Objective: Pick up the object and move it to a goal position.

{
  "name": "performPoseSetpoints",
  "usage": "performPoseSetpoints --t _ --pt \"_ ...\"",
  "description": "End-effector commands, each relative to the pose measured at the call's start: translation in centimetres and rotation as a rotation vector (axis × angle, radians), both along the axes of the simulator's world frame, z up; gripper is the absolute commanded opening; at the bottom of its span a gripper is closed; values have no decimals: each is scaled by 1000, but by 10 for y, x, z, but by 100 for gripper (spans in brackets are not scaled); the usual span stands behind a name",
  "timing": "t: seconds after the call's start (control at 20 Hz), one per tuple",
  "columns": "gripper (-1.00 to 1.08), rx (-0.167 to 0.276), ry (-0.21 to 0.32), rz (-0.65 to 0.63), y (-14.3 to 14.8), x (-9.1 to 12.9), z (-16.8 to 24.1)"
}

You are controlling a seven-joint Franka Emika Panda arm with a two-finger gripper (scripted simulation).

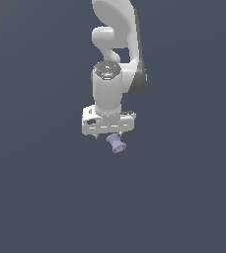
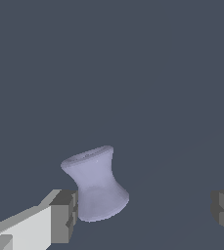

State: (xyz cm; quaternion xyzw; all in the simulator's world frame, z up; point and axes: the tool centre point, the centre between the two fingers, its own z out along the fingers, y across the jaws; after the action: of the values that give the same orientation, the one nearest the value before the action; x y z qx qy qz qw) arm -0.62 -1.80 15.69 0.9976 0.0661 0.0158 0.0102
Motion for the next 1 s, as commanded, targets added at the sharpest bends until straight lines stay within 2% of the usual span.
performPoseSetpoints --t 0.0,0.5,0.95 --pt "100 1 8 68 8 -7 -13" --pt "100 10 31 281 32 -32 -52" --pt "100 12 36 319 37 -37 -60"
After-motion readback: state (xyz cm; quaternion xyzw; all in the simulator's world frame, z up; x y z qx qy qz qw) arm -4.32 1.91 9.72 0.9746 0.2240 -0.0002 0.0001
